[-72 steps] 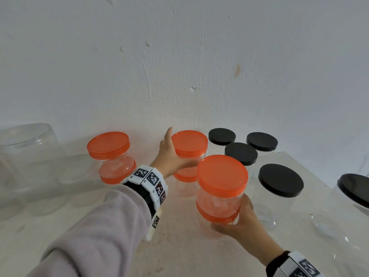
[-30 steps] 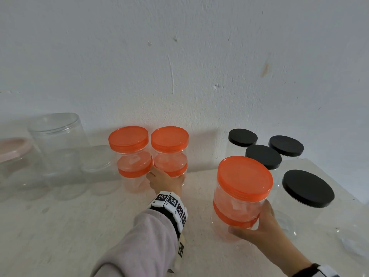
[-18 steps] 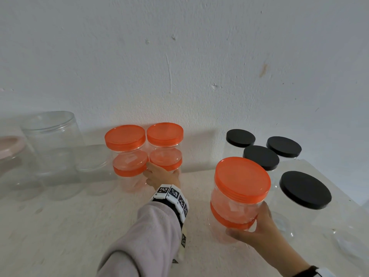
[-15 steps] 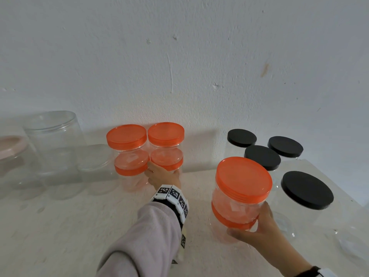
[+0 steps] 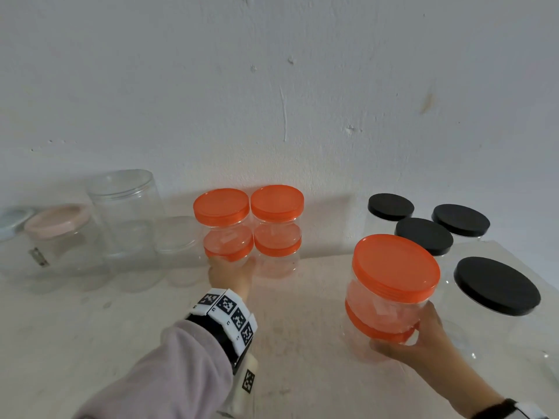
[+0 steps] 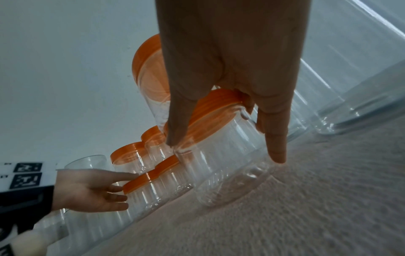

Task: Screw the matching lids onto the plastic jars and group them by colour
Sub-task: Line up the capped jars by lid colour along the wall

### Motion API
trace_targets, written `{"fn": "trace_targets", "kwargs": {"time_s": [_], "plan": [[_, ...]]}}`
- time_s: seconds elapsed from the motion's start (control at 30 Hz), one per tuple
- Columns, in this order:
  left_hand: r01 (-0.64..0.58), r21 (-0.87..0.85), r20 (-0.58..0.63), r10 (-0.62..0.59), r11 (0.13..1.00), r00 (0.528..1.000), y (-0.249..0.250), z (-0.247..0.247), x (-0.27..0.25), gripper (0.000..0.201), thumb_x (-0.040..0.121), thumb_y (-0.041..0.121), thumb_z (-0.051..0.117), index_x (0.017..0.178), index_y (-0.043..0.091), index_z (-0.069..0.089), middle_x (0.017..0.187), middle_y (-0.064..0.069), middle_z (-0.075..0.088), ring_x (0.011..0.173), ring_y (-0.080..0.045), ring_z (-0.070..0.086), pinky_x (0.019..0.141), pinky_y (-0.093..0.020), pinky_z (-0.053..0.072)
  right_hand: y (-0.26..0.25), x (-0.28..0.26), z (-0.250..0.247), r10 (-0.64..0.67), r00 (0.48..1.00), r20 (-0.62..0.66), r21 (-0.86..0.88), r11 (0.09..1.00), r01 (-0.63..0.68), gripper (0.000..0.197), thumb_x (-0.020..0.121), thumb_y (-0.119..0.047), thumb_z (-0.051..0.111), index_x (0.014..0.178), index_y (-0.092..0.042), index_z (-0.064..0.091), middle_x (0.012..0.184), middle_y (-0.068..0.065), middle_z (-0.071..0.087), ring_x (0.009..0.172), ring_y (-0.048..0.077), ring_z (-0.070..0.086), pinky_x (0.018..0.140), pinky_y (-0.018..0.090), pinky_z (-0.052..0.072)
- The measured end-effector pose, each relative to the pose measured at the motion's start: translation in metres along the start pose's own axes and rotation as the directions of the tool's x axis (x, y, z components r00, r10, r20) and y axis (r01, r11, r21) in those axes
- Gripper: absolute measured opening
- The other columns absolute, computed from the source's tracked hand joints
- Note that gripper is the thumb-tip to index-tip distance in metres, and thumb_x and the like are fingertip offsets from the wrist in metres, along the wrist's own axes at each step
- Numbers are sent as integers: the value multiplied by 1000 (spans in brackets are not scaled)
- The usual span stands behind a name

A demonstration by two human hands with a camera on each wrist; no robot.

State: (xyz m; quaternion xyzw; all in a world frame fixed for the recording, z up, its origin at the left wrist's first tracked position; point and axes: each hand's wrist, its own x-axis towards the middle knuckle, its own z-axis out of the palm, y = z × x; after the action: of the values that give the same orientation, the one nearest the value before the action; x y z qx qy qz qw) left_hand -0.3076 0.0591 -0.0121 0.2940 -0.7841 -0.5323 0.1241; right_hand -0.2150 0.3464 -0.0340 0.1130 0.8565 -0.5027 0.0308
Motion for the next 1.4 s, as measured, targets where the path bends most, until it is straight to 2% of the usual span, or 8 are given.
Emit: {"fn": "trace_targets", "kwargs": {"time_s": [0.1,0.23,0.37,0.53,0.7,0.83,1.03,1.4], "plan": [[2,43,-82,1,999,997,-4,-19,11,67,78,22,75,127,-3,37,127,-23,48,109,-38,54,78,-36,42,-8,-3,-1,-13,1000,-7,30,999,13,103,50,-18,94,129,-29,28,113,-11,38,102,11,43,97,39,41],[-93,135,-46,100,986,994,-6,-28,19,82,81,22,73,142,-2,24,140,-25,37,125,-38,43,96,-42,39,-9,-4,-2,7,1000,-21,32,999,-6,115,48,-17,96,140,-18,27,123,-3,40,111,19,42,100,45,42],[-192,152,7,193,970,981,-7,-28,23,76,83,22,71,142,2,27,133,-22,45,119,-36,48,92,-39,40,-9,-1,3,27,999,-45,48,999,-25,120,43,-24,97,141,-21,28,125,-4,42,114,22,46,98,46,43],[-222,143,41,218,965,975,-8,-30,26,74,85,23,70,142,4,27,133,-21,47,117,-36,51,92,-39,42,-30,15,18,-95,993,-71,103,989,102,96,45,-33,95,121,-35,36,105,-23,48,92,2,51,76,26,43],[-250,127,54,245,960,968,-8,-33,27,72,84,20,72,140,3,30,131,-21,49,117,-35,52,94,-37,42,-69,59,39,-188,973,-136,131,970,206,70,55,-21,93,105,-31,45,106,-7,53,90,11,56,64,24,47],[-282,113,74,275,953,959,-11,-36,31,70,84,19,72,138,4,30,132,-21,50,117,-34,53,94,-36,42,-85,91,52,-118,979,-165,88,987,134,92,57,-30,92,129,-17,37,121,2,45,106,25,53,87,46,53],[-332,95,113,321,939,940,-20,-37,40,72,85,16,71,140,4,27,132,-20,53,118,-34,55,100,-48,45,-83,124,61,-128,969,-210,29,990,137,100,55,-30,92,133,-12,33,126,3,41,110,20,47,85,35,43],[-353,88,103,344,931,933,-28,-34,46,73,84,16,71,142,6,27,133,-19,52,121,-35,52,100,-48,44,-80,136,79,-114,976,-185,-12,993,114,101,59,-25,91,138,-7,30,131,8,39,117,24,45,94,39,45]]}}
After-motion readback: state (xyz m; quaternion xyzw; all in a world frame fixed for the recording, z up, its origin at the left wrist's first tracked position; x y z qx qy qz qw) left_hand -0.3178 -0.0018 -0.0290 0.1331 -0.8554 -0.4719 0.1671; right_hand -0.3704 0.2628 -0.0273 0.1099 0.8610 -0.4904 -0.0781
